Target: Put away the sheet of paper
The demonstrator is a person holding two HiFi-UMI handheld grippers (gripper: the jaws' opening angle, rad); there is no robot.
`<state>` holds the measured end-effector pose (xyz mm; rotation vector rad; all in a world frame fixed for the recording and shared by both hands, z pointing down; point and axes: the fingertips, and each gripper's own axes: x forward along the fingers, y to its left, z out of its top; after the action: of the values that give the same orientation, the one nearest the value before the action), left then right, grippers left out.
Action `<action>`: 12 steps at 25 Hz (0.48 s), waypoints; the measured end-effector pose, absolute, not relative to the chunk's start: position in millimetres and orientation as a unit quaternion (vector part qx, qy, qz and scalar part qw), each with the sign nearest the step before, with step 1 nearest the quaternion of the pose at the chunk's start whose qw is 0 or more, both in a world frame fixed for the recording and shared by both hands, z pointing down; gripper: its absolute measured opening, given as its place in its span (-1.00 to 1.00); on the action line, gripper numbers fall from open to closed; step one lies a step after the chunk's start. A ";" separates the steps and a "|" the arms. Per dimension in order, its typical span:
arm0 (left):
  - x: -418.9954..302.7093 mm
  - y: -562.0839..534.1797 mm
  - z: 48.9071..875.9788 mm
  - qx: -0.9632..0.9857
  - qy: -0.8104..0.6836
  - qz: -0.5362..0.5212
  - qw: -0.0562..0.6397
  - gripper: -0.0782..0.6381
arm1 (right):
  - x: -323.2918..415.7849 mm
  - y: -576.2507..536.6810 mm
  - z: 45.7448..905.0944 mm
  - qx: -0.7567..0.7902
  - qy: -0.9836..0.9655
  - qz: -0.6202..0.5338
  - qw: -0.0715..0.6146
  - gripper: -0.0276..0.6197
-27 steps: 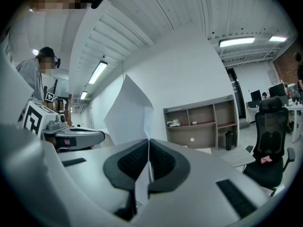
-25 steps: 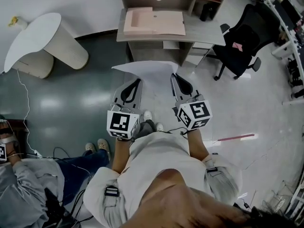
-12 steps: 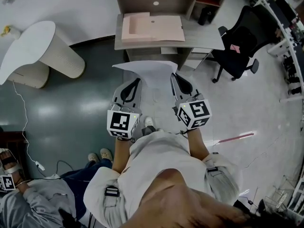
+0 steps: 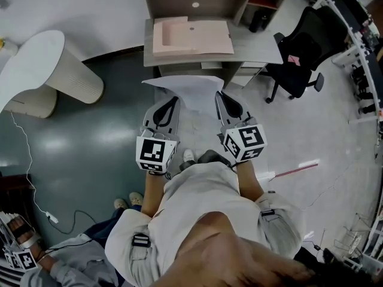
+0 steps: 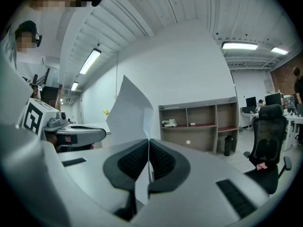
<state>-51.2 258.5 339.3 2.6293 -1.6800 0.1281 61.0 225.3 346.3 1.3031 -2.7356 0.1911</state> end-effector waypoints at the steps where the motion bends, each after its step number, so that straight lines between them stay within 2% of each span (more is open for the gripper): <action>1: -53.4 255.5 340.0 0.842 -0.538 0.040 0.011 -0.73 | 58.7 222.1 346.9 0.429 -0.900 0.062 0.055 -0.85; 12: -64.9 206.6 348.6 0.838 -0.544 0.040 0.018 -0.73 | 49.4 172.6 356.9 0.425 -0.901 0.066 0.060 -0.85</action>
<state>-64.9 206.6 348.6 2.6028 -1.6914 0.1237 49.4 172.6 356.9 1.2850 -2.7272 0.1998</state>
